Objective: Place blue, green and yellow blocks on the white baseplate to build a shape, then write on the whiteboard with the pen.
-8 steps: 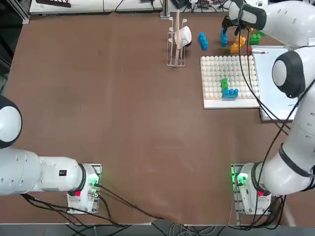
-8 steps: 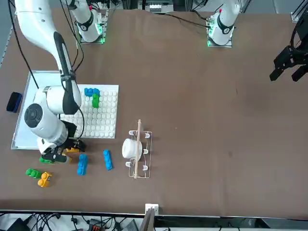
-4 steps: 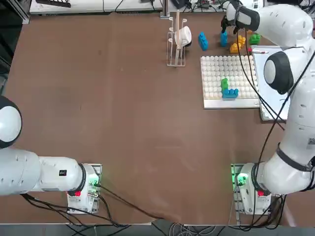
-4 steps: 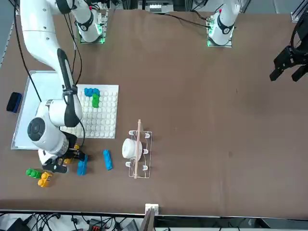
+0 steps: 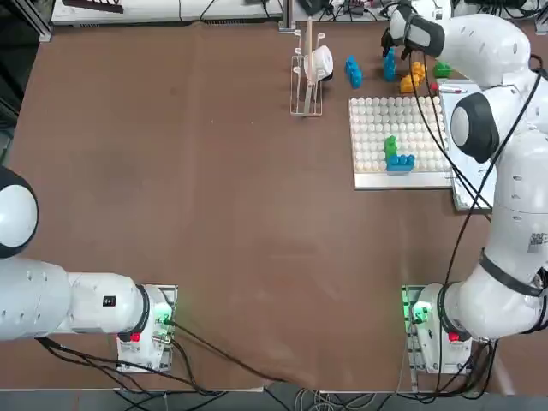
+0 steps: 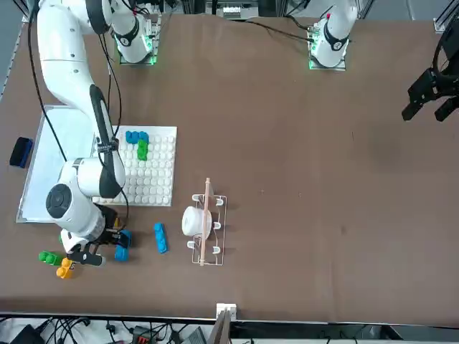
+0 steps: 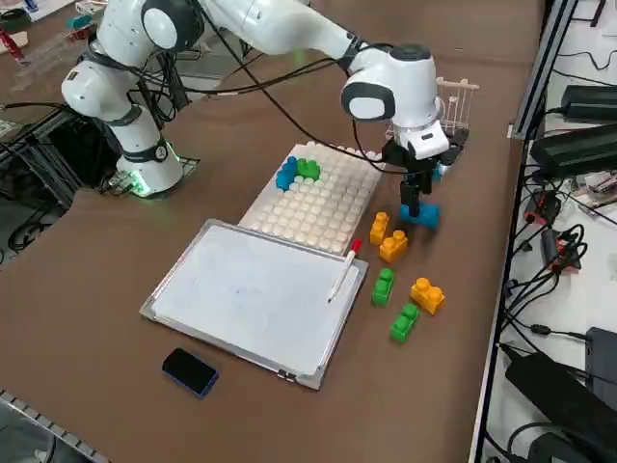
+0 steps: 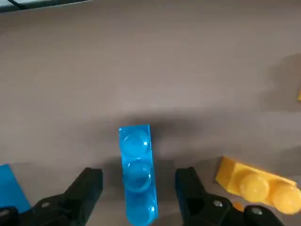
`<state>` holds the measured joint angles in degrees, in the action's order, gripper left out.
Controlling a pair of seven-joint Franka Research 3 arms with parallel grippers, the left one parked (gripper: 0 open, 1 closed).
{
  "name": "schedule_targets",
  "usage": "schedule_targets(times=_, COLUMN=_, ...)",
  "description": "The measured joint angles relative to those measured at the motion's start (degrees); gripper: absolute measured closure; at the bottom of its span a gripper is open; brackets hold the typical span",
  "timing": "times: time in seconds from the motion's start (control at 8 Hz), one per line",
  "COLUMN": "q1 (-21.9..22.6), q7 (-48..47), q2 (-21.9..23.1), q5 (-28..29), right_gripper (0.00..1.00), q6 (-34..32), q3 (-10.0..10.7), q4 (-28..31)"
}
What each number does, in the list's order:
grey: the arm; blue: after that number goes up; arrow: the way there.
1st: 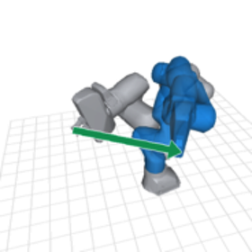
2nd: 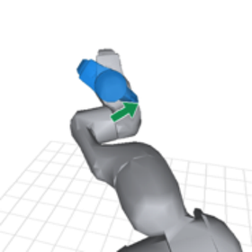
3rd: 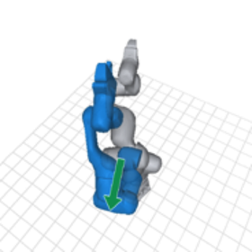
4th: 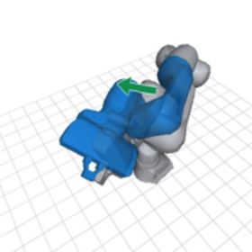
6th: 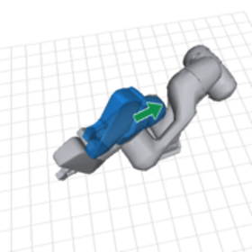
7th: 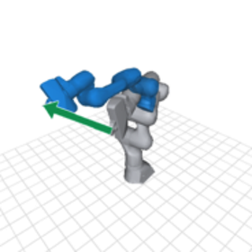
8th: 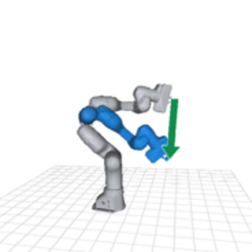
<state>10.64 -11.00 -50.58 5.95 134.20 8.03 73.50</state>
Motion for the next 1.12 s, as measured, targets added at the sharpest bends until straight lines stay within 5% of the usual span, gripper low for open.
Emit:
schedule_targets(times=0.88, q1=0.0, q7=0.0, q2=-2.7, q5=1.0, right_gripper=0.23, q6=2.7, q3=-0.1, q4=-0.4)
schedule_targets(times=1.12, q1=0.0, q7=0.0, q2=-2.7, q5=1.0, right_gripper=0.44, q6=2.7, q3=-0.1, q4=-0.4)
